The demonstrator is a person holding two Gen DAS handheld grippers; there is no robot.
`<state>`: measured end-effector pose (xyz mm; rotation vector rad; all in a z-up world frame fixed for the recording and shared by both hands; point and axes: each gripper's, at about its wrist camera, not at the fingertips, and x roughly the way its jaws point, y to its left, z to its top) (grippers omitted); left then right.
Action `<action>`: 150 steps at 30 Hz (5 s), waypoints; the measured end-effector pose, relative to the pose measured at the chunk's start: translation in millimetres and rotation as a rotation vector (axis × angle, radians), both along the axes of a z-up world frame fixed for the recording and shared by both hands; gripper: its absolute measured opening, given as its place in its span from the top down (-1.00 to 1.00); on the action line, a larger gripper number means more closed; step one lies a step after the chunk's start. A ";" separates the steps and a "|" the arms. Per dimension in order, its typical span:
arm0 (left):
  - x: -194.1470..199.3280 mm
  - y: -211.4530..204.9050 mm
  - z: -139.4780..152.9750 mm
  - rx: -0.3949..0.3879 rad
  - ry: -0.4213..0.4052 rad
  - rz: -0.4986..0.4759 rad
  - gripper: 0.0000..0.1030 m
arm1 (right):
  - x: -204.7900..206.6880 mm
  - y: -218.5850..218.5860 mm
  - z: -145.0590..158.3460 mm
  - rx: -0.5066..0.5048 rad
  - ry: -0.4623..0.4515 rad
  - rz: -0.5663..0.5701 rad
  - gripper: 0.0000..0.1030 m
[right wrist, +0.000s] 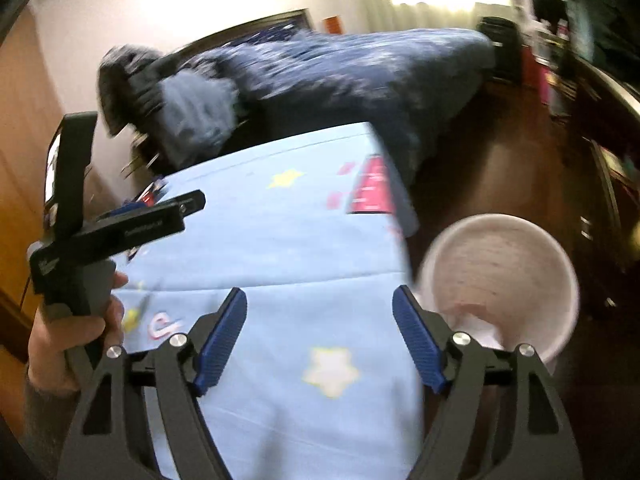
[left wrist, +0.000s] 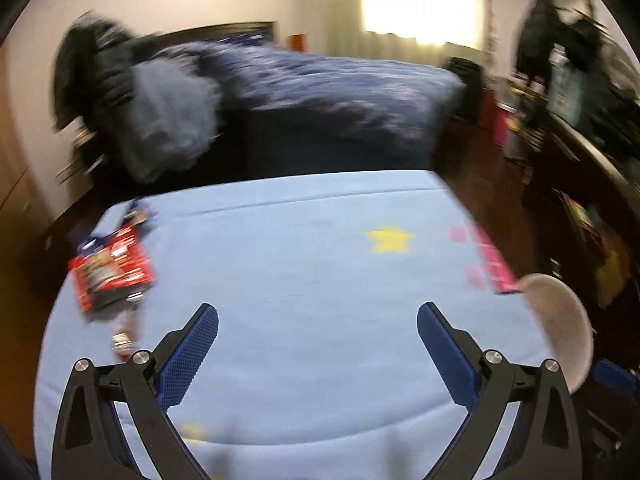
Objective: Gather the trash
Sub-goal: 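Grasp the red snack bag with the left gripper while the right gripper grasps the blue biscuit wrapper, then carry the red bag and blue wrapper over the bin and release both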
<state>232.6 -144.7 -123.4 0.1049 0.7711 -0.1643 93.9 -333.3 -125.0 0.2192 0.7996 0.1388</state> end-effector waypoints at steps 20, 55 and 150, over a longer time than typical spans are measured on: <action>104.6 183.2 -30.9 -0.145 0.096 0.403 -0.92 | 96.7 156.1 10.0 -0.127 -0.014 0.328 -0.53; 76.9 277.0 -22.7 -0.132 0.030 0.462 0.53 | 353.6 335.5 -37.3 -0.078 0.102 0.368 -0.54; -31.7 -268.3 -7.9 -0.095 0.053 -0.529 -0.90 | -9.7 -203.8 -33.5 -0.179 -0.019 -0.502 0.10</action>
